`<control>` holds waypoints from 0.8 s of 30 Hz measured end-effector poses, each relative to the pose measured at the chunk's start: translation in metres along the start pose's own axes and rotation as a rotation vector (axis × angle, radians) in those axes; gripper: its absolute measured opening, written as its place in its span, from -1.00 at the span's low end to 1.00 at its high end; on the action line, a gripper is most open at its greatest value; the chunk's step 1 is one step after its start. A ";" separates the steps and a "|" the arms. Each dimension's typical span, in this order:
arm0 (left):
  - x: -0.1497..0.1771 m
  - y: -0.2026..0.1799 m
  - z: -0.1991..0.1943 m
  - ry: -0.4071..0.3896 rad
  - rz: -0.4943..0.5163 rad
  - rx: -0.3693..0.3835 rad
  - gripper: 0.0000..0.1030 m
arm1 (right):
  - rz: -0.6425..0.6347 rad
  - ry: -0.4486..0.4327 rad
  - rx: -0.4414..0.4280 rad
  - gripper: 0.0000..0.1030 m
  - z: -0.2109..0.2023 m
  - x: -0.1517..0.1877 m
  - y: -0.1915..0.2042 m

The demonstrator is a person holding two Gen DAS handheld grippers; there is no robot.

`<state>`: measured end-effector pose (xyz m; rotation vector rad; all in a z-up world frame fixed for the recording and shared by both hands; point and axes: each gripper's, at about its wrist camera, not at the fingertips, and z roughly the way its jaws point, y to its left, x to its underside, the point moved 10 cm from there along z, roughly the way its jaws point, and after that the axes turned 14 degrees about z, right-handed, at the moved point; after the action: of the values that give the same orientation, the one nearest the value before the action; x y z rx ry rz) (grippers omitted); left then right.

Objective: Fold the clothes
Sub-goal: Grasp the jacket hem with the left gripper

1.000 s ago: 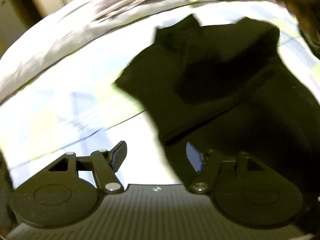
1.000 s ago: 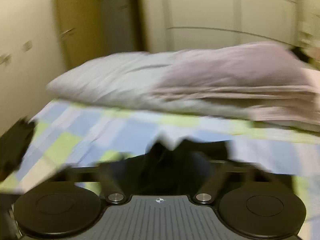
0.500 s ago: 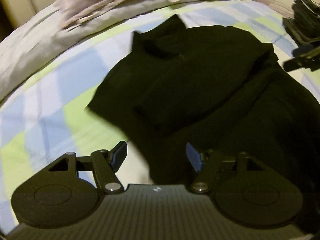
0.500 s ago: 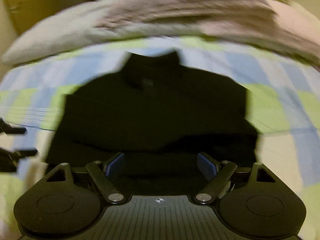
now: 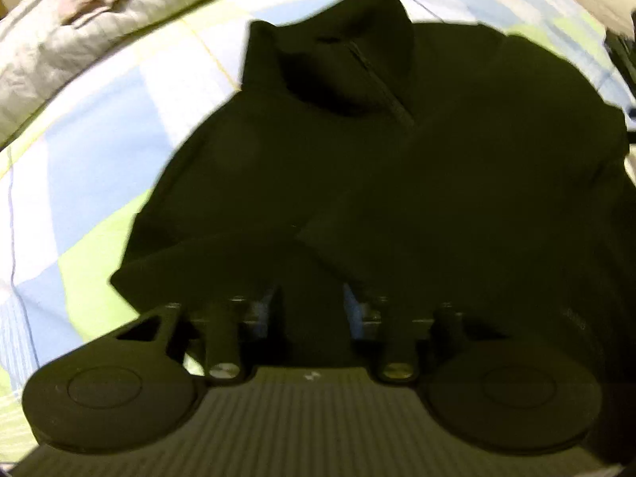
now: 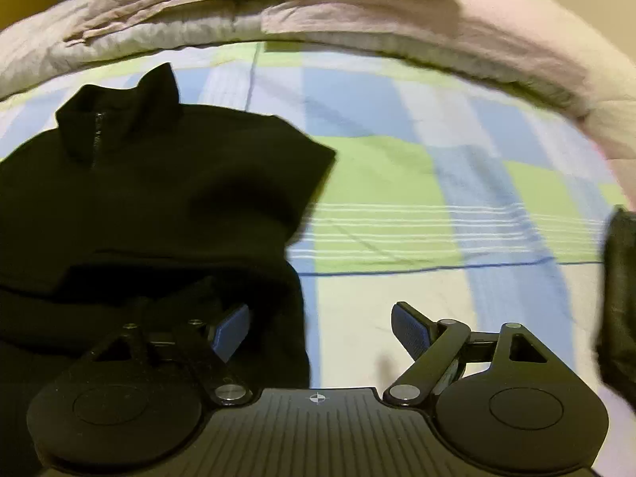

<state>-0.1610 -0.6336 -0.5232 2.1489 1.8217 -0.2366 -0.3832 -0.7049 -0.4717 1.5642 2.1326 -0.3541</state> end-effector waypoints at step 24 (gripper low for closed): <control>0.021 -0.050 -0.033 -0.080 -0.057 0.056 -0.76 | 0.221 0.123 0.159 -0.19 -0.021 0.047 -0.033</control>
<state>-0.2089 -0.5958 -0.5053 2.0943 1.8534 -0.3853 -0.4301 -0.6662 -0.4800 1.9371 2.0354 -0.3679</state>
